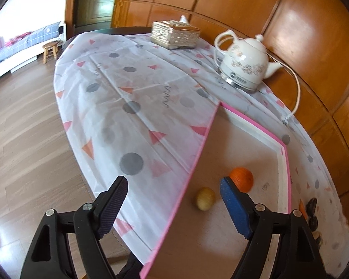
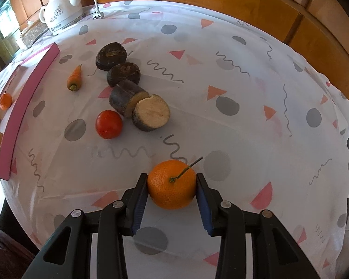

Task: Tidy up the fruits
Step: 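Carry the tangerine into the pink tray and open the right gripper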

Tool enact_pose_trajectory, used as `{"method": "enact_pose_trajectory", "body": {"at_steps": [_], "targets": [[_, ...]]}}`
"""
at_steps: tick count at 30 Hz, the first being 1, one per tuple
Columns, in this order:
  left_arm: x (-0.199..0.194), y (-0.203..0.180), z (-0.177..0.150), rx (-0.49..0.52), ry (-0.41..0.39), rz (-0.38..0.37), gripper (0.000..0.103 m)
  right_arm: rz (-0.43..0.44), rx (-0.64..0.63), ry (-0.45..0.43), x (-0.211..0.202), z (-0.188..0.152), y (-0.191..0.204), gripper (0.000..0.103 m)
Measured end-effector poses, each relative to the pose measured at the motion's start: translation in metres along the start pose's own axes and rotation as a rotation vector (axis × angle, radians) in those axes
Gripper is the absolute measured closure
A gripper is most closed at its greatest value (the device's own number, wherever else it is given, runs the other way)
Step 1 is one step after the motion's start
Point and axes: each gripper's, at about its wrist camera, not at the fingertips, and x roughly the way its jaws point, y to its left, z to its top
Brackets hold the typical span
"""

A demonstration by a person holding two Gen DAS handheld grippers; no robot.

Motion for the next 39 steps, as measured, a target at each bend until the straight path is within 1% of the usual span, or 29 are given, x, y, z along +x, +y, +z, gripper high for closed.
{"method": "enact_pose_trajectory", "body": {"at_steps": [2, 5, 9, 14, 21, 25, 29, 33, 39], "targets": [[0.001, 0.007, 0.001, -0.024, 0.004, 0.007, 0.020, 0.020, 0.004, -0.004, -0.002, -0.003, 0.005, 0.063], [0.004, 0.016, 0.001, -0.049, 0.019, 0.019, 0.020, 0.026, 0.005, -0.012, -0.005, -0.008, 0.014, 0.063], [0.006, 0.020, 0.000, -0.059, 0.023, 0.025, 0.020, 0.085, 0.011, -0.032, -0.011, -0.011, 0.030, 0.063], [0.004, 0.018, -0.001, -0.039, 0.013, 0.024, 0.020, 0.165, -0.007, -0.071, -0.020, -0.007, 0.062, 0.063], [0.006, 0.016, -0.002, -0.027, 0.019, 0.026, 0.020, 0.303, -0.106, -0.152, -0.042, 0.017, 0.129, 0.063], [0.007, 0.019, -0.002, -0.032, 0.020, 0.027, 0.020, 0.357, -0.175, -0.186, -0.050, 0.032, 0.171, 0.063], [0.008, 0.021, -0.002, -0.030, 0.018, 0.029, 0.020, 0.384, -0.229, -0.205, -0.053, 0.048, 0.206, 0.063], [0.011, 0.023, -0.003, -0.028, 0.024, 0.030, 0.020, 0.394, -0.251, -0.206, -0.045, 0.063, 0.228, 0.063], [0.012, 0.023, -0.004, -0.011, 0.021, 0.034, 0.020, 0.358, -0.268, -0.183, -0.019, 0.076, 0.253, 0.063]]}}
